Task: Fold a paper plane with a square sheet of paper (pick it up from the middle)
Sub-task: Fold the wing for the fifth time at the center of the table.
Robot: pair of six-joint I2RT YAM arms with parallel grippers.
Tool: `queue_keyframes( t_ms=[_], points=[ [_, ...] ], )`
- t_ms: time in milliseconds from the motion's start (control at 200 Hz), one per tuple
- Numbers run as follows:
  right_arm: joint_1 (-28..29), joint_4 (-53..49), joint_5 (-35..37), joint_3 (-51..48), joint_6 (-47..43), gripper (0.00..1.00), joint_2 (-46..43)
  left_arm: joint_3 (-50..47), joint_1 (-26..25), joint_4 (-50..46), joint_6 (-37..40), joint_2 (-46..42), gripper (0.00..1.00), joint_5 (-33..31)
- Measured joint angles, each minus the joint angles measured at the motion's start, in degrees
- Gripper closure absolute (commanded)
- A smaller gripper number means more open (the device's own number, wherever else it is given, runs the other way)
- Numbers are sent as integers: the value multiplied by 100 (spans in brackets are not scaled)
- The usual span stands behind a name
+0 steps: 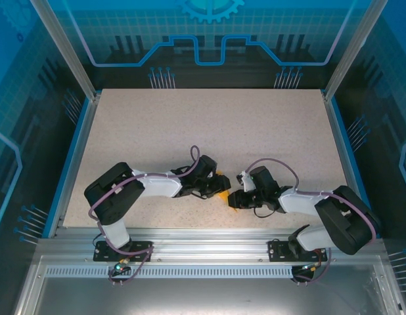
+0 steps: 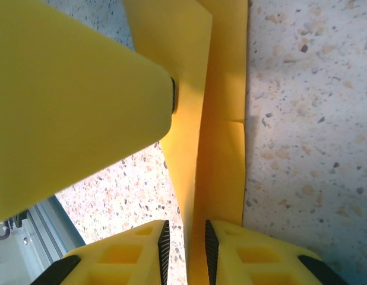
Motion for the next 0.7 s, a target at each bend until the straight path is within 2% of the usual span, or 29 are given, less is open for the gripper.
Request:
queue_keyframes(
  t_ms=[385, 700],
  points=[
    [-46, -155, -17, 2, -79, 84, -7, 70, 0, -46, 24, 0, 53, -26],
    [-404, -101, -269, -42, 52, 89, 129, 192, 0, -90, 131, 98, 54, -26]
  ],
)
